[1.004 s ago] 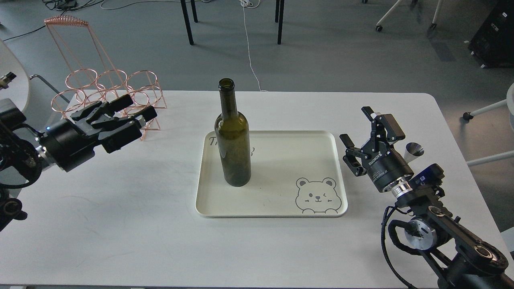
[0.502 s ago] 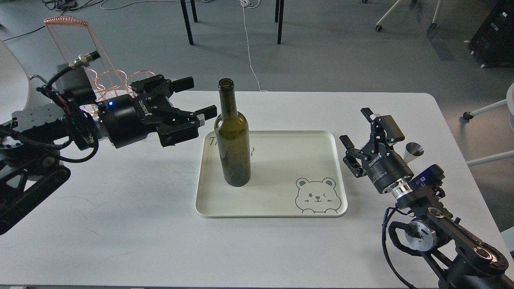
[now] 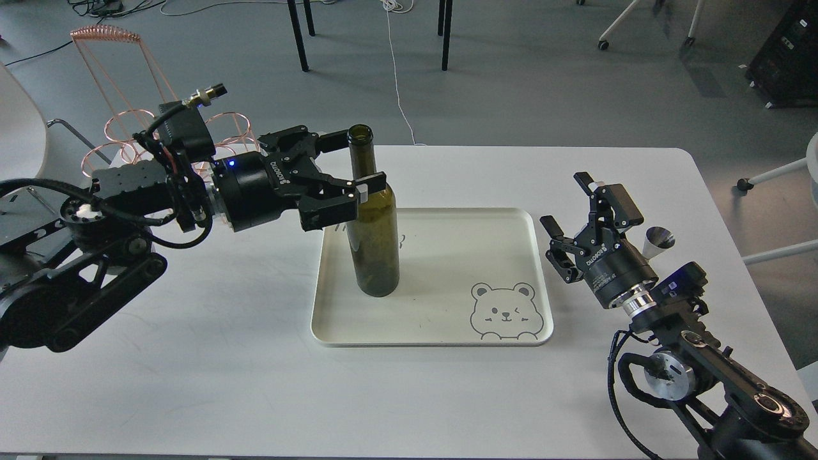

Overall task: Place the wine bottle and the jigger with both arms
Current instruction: 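Close the left gripper around the wine bottle's upper body, then lift the bottle with the left gripper and carry it over the copper rack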

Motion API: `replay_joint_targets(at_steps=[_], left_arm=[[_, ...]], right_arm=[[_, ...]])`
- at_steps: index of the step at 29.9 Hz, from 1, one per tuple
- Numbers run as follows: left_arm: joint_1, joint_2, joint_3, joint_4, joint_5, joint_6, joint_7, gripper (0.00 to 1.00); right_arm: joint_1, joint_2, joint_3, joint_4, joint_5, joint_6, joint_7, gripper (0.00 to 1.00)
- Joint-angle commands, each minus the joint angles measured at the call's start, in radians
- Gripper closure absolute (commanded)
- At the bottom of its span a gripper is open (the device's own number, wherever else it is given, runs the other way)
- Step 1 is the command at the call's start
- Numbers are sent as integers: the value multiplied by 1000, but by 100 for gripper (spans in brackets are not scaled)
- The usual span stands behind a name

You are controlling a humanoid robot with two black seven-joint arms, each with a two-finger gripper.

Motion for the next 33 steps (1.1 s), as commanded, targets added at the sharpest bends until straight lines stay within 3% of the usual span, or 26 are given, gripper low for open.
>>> replay_joint_targets(at_steps=[1, 5, 7, 10, 13, 16, 21, 25, 29, 33], left_arm=[[-13, -31, 8, 15, 11, 3, 0, 2], [-13, -60, 8, 35, 49, 6, 0, 8], [-13, -65, 5, 41, 51, 6, 0, 18], [-13, -69, 8, 42, 52, 20, 0, 47], [-13, -69, 8, 44, 52, 45, 0, 54], [-13, -69, 8, 45, 54, 48, 0, 70], [-44, -65, 5, 50, 40, 57, 0, 83], [-91, -40, -9, 41, 13, 51, 0, 85], [-261, 44, 5, 42, -167, 40, 0, 85], [-398, 130, 5, 99, -283, -67, 0, 84]], right_arm=[[0, -3, 0, 0, 0, 0, 0, 2], [0, -3, 0, 0, 0, 0, 0, 2], [-2, -3, 0, 1, 0, 0, 0, 2], [-7, -3, 0, 1, 0, 0, 1, 2], [-11, -1, 0, 1, 0, 0, 1, 2], [-20, 2, 0, 3, -2, 0, 0, 2], [-22, 4, 0, 3, -26, 0, 1, 2], [-22, 4, 1, 1, -26, 0, 3, 2], [-22, 2, 1, 1, -26, 0, 1, 2], [-23, 4, 1, 0, -29, 0, 3, 2]])
